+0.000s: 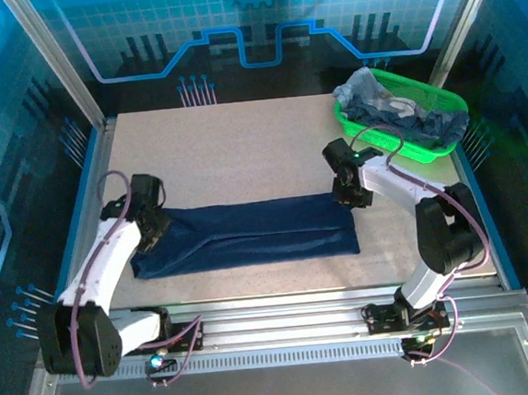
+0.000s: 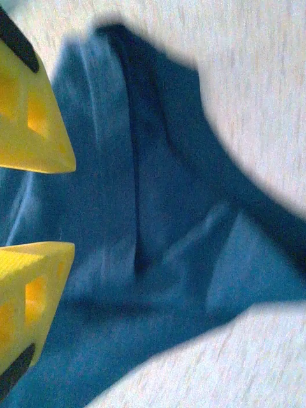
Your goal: Fold and stack the t-shirts
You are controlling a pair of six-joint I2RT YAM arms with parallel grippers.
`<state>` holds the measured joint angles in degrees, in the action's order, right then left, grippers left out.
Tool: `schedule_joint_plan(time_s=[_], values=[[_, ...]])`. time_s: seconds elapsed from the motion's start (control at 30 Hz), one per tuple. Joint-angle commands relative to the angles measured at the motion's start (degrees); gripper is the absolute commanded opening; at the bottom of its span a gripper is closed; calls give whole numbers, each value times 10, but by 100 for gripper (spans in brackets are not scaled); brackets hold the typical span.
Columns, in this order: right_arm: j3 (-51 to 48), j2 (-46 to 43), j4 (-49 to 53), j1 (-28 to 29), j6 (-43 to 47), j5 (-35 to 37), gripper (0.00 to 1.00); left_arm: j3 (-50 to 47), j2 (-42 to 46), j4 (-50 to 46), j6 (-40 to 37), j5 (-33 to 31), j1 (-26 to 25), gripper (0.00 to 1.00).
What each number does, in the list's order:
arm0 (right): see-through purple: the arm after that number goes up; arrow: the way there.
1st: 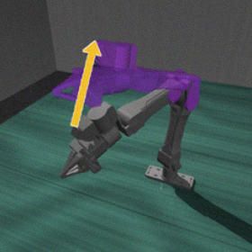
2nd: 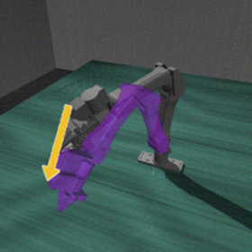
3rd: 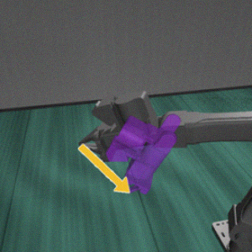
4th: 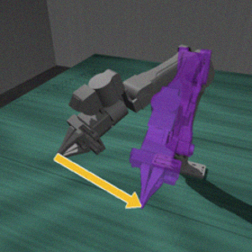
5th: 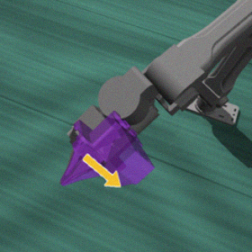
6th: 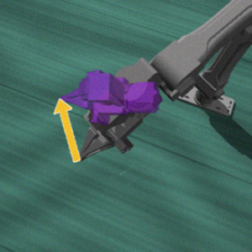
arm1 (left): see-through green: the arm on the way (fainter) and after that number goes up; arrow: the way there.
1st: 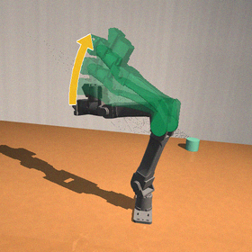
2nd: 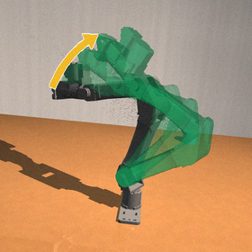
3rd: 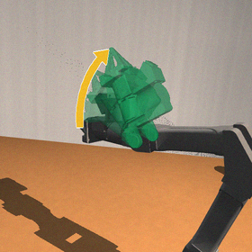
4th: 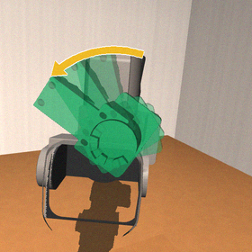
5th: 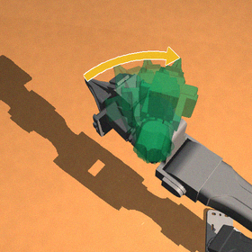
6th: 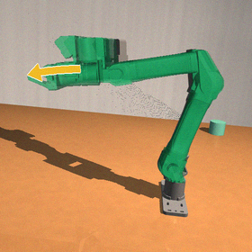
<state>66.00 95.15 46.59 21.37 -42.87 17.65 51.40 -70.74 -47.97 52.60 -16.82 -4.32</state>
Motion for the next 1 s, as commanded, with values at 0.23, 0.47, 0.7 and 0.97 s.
schedule_joint_plan(time_s=[0.23, 0.47, 0.7, 0.97], values=[[13, 59, -24, 7, -8, -86, 26, 87, -208, 74, -28, 106, -96, 32], [69, 105, -28, 37, 19, -126, 26, 117, -226, 50, -48, 112, -7, 34], [92, 174, -24, 19, -7, -142, 25, 141, -318, 31, -69, 122, 56, 28], [169, 234, 39, -39, -9, -152, 25, 146, -364, 80, -66, 190, 43, 27]])
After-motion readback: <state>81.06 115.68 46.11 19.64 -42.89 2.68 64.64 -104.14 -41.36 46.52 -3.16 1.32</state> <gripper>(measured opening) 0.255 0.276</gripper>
